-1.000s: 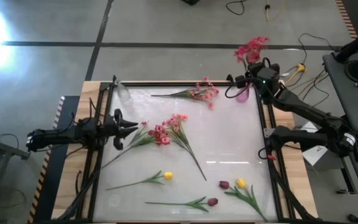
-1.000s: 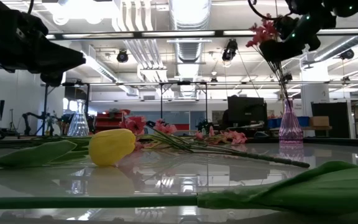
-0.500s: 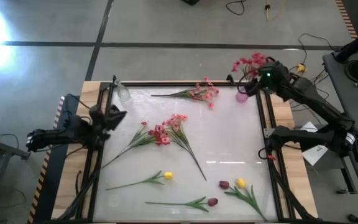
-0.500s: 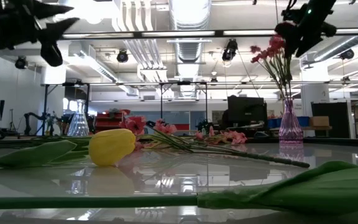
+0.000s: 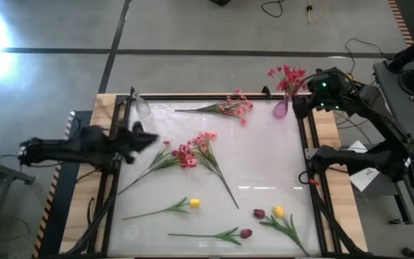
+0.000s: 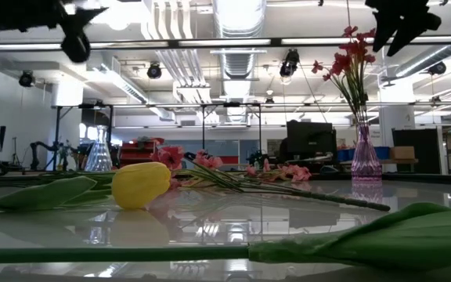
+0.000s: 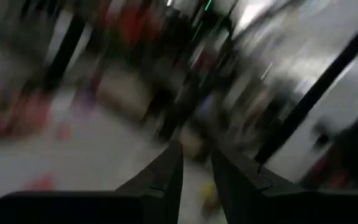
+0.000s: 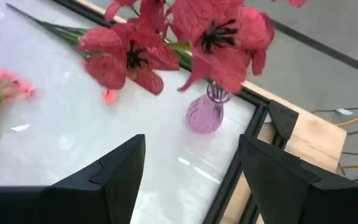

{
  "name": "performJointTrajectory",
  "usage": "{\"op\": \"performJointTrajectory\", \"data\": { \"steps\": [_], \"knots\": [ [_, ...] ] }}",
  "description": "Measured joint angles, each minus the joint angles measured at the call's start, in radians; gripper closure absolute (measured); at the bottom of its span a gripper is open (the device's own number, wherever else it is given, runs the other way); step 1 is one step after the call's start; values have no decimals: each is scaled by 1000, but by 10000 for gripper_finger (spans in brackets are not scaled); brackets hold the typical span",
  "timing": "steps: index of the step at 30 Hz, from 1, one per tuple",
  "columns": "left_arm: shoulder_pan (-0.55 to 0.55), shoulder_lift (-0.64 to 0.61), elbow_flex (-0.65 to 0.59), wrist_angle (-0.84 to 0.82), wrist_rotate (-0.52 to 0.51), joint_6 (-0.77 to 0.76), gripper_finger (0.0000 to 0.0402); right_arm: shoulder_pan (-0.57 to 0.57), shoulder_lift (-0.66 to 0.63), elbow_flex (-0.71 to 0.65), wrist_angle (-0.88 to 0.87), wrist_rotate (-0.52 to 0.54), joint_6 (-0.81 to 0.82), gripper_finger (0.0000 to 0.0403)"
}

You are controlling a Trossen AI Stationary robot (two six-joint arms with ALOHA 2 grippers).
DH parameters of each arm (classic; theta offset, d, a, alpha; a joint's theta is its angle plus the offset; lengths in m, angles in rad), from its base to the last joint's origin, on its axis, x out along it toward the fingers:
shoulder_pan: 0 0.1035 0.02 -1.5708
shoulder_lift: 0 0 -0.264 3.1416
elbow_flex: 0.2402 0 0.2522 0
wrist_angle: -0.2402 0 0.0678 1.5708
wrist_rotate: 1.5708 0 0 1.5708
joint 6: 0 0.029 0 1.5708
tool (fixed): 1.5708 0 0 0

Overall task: Sort flowers into vase by color
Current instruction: Put the left pink flowers into the pink vase

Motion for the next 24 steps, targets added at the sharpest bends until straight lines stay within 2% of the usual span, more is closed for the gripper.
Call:
{"op": "performJointTrajectory", "data": {
  "steps": [5,7,9,13,19,24],
  "knots": [
    [-39,291,262,-734,9,-79,326,29,-27,45,-3,1,49,155],
    [-52,392,331,-918,-14,-99,326,37,-43,53,-5,1,67,153],
    [-58,475,374,-1014,-38,-105,322,43,-60,54,-5,1,80,150],
    [-62,598,392,-999,-33,-96,294,46,-96,41,-3,18,101,144],
    [-62,763,339,-914,-16,-149,220,46,-154,34,32,7,93,148],
    [-61,876,300,-883,-16,-203,193,46,-175,25,87,-60,68,151]
  ]
}}
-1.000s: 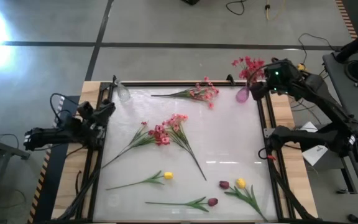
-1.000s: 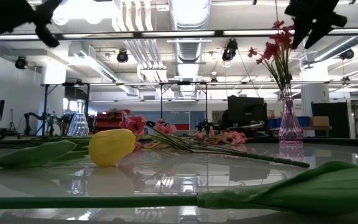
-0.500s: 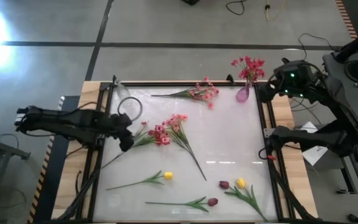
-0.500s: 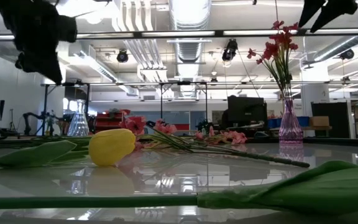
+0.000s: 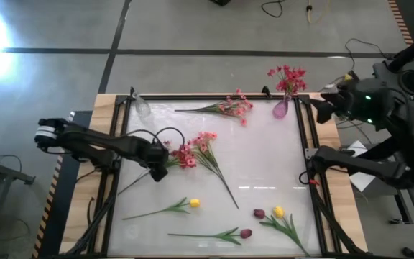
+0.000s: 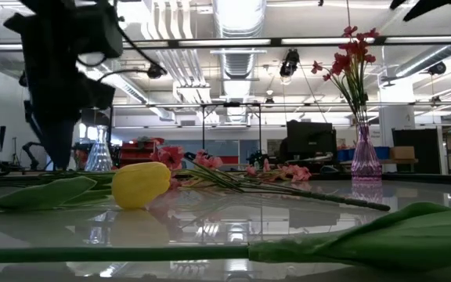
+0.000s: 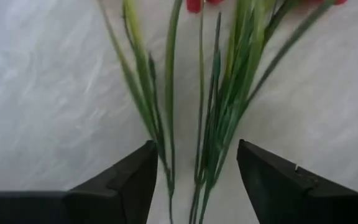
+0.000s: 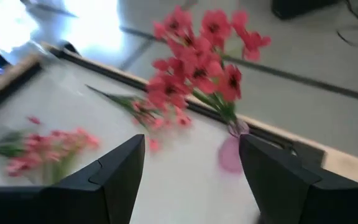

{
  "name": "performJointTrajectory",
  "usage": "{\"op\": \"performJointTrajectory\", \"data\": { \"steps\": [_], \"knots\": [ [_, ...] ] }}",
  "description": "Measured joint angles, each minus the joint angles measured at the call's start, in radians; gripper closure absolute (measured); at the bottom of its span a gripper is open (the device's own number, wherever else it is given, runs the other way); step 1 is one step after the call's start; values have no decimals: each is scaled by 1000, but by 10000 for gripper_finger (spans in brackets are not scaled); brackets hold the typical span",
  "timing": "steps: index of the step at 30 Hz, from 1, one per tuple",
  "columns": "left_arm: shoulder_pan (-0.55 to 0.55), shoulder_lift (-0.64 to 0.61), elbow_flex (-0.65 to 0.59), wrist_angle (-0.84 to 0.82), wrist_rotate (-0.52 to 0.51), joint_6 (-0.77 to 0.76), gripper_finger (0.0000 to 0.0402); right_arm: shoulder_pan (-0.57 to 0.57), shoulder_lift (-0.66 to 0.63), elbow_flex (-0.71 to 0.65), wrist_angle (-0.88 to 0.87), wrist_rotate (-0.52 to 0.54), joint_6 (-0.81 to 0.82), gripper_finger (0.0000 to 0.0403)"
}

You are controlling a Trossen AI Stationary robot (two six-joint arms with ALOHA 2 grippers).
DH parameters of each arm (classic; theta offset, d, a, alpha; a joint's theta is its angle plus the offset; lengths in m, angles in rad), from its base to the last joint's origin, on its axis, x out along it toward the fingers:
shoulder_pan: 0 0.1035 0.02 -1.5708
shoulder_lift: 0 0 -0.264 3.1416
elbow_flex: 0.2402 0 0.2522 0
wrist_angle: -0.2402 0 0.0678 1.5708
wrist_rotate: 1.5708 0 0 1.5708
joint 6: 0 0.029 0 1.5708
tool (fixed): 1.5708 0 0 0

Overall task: Sort flowers into vase by color
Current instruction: Put the left pink flowers into the pink vase

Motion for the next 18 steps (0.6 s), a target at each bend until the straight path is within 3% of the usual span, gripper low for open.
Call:
{"op": "performJointTrajectory", "data": {
  "steps": [6,10,14,18],
  "knots": [
    [6,134,-3,81,-22,-3,194,0,33,-5,53,-11,-3,151],
    [21,212,32,86,-23,-4,214,0,60,-6,101,-118,-33,152],
    [43,262,73,89,-61,3,276,0,84,-6,159,-232,-95,152],
    [55,252,148,113,-118,38,373,0,92,-6,257,-343,-166,152]
  ]
}}
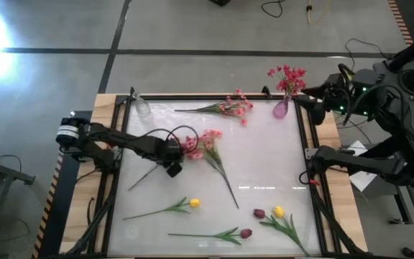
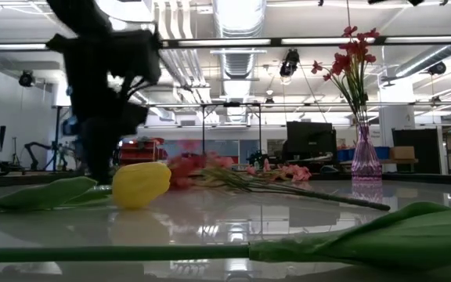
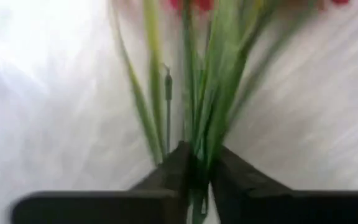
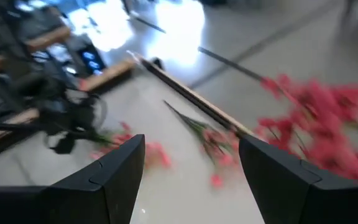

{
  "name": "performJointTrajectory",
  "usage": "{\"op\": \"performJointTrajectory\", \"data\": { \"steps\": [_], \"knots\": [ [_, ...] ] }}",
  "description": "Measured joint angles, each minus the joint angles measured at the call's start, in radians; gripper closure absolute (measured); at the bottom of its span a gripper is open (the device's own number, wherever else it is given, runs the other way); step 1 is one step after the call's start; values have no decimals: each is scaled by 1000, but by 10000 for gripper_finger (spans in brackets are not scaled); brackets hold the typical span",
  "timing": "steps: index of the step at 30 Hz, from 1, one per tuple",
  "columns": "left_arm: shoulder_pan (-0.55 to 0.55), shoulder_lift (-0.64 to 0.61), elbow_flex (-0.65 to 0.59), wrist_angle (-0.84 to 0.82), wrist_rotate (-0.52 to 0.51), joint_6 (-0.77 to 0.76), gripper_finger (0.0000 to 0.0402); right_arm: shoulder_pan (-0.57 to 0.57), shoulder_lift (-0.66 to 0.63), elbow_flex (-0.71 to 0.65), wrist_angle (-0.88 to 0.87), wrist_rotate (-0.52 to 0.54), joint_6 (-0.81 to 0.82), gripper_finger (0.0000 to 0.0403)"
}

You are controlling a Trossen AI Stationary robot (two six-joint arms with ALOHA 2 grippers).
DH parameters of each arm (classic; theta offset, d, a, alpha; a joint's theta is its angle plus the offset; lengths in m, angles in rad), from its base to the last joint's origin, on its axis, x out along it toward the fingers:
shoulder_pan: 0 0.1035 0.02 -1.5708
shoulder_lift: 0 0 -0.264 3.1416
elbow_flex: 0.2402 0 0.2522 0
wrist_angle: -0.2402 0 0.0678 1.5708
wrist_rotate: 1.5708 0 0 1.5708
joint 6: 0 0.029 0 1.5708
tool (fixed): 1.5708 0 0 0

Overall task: Sort flowers into vase by color
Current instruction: Put the left pink flowers into the pink vase

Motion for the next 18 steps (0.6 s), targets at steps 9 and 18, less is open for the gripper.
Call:
{"op": "performJointTrajectory", "data": {
  "steps": [9,18],
  "knots": [
    [19,-163,272,-55,-57,126,399,46,24,0,206,-111,-19,152],
    [104,-303,505,64,-92,203,401,164,100,0,329,-164,-8,152]
  ]
}}
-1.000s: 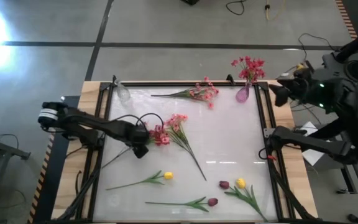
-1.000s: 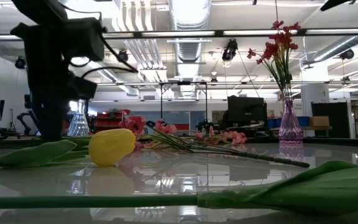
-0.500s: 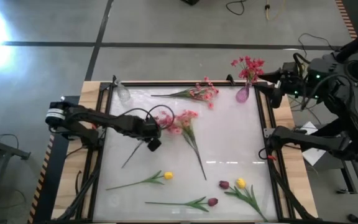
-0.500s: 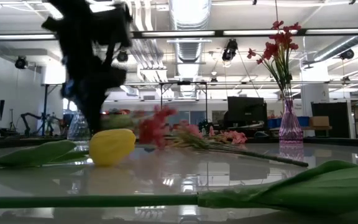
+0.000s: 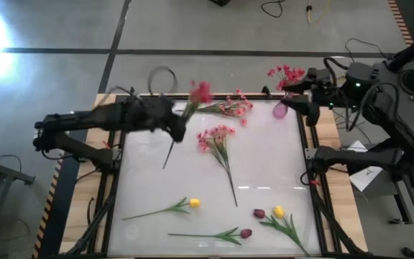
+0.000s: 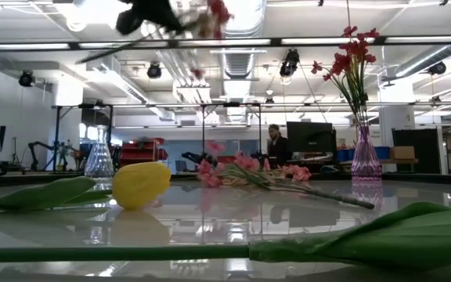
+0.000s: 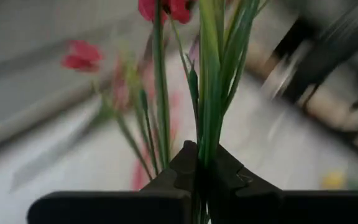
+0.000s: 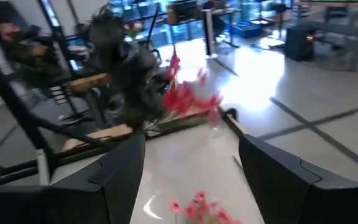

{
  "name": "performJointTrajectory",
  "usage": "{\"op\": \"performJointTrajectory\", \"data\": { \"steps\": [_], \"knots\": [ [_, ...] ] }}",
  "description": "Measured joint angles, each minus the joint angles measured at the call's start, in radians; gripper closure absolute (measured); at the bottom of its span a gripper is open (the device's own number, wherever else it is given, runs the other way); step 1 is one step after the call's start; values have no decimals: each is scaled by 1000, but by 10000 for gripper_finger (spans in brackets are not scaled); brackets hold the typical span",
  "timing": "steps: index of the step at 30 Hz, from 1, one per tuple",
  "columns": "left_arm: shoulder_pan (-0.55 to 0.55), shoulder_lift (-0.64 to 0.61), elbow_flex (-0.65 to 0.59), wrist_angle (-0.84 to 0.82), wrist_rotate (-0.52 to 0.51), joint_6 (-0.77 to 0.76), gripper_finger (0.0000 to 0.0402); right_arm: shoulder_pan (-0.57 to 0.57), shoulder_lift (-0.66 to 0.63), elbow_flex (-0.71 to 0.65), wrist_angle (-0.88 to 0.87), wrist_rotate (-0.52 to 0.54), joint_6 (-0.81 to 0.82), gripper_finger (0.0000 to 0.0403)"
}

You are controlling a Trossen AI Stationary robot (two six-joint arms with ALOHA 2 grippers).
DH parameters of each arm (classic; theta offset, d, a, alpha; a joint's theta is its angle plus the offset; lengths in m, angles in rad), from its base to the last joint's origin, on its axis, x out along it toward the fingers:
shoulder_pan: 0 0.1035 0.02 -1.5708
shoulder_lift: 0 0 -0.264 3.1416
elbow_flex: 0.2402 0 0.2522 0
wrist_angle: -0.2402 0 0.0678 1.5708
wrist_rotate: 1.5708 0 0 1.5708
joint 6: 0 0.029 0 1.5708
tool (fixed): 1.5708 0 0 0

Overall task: Sort flowers into vase by color
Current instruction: Put the left pink flowers into the pink vase

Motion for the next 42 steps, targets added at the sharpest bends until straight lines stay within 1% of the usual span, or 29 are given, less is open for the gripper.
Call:
{"op": "performJointTrajectory", "data": {
  "steps": [3,5,7,11,14,17,23,28,31,33,36,42],
  "knots": [
    [1,-17,-4,316,18,158,401,50,41,-4,68,3,41,152],
    [1,-13,-32,549,85,239,401,80,73,-6,114,9,69,152],
    [0,13,-56,757,149,286,401,116,108,-7,165,11,85,152],
    [0,94,-91,1066,212,350,402,187,189,-11,287,13,115,152],
    [1,164,-93,1222,249,378,401,221,236,-9,389,14,140,152],
    [1,215,-64,1254,296,397,401,240,270,-8,423,37,157,152],
    [1,265,-9,1258,317,400,401,252,296,-8,453,44,155,152],
    [1,317,31,1251,318,402,401,274,324,-9,471,48,124,154],
    [1,335,50,1226,299,401,401,283,325,-3,482,46,123,167],
    [1,337,60,1188,265,400,396,284,322,-1,482,46,124,185],
    [7,332,75,1121,253,399,381,289,323,-1,476,49,127,226],
    [8,327,96,1066,253,408,330,290,324,-2,474,48,127,340]
  ]
}}
